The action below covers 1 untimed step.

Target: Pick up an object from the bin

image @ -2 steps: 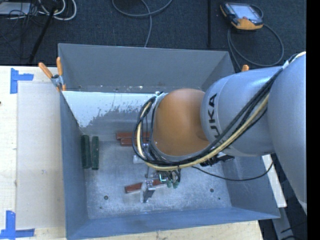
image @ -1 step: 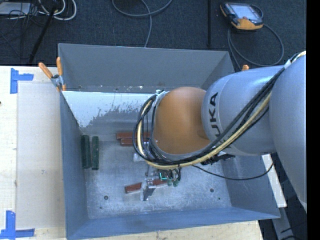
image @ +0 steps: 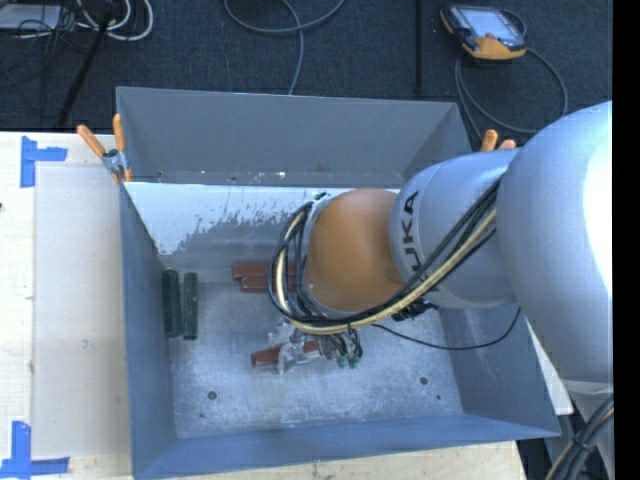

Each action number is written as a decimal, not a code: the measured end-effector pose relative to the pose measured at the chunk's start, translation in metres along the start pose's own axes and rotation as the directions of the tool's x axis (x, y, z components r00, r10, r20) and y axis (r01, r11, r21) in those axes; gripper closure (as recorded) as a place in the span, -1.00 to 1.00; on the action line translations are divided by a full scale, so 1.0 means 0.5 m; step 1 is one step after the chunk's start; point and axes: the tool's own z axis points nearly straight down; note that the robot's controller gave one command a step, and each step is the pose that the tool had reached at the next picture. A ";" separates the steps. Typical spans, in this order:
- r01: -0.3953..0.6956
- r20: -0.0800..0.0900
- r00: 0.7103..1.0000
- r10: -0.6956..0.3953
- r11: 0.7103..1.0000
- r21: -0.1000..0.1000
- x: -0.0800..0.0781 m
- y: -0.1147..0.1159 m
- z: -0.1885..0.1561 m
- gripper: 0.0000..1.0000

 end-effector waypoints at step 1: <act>0.000 0.000 1.000 0.000 1.000 0.000 0.000 0.000 0.000 1.00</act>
Offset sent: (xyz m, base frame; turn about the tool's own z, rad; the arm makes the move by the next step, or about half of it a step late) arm -0.0127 -0.0140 0.1727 -0.0502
